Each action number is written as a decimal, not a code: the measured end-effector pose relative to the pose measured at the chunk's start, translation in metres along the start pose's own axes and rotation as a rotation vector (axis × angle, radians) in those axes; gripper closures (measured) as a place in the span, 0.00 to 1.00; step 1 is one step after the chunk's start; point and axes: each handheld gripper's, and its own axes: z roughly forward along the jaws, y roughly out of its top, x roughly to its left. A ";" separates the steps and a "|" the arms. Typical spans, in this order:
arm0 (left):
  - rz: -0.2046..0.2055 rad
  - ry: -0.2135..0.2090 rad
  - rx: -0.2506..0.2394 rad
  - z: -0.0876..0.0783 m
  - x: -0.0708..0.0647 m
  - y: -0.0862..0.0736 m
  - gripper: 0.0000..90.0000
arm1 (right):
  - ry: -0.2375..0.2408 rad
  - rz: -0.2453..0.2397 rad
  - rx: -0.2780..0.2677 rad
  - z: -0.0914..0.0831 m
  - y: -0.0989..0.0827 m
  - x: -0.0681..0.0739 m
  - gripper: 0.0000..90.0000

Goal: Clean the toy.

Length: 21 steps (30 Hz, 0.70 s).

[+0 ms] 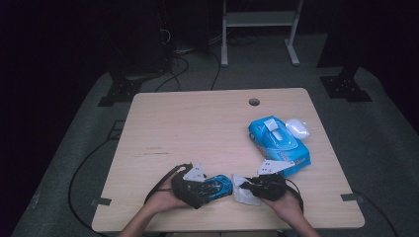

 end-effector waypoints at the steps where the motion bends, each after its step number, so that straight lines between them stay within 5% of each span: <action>1: 0.013 0.000 0.024 0.004 0.000 0.001 0.21 | -0.001 0.000 0.000 0.000 0.000 0.000 0.91; 7: 0.014 0.004 0.066 0.015 0.000 0.003 0.19 | 0.001 0.010 -0.009 0.000 -0.001 -0.003 0.91; 11: -0.015 -0.015 0.064 0.017 0.002 0.003 0.18 | 0.005 0.012 -0.009 0.001 -0.003 -0.002 0.91; 14: -0.012 -0.019 0.068 0.013 0.004 0.002 0.29 | 0.006 0.009 -0.008 0.000 -0.004 -0.002 0.91; 19: -0.001 -0.005 0.073 0.013 0.002 0.004 0.29 | 0.001 0.012 -0.018 -0.001 -0.004 -0.003 0.91; 21: 0.000 -0.003 0.040 0.009 0.002 0.005 0.29 | -0.001 0.015 -0.023 -0.002 -0.003 -0.004 0.91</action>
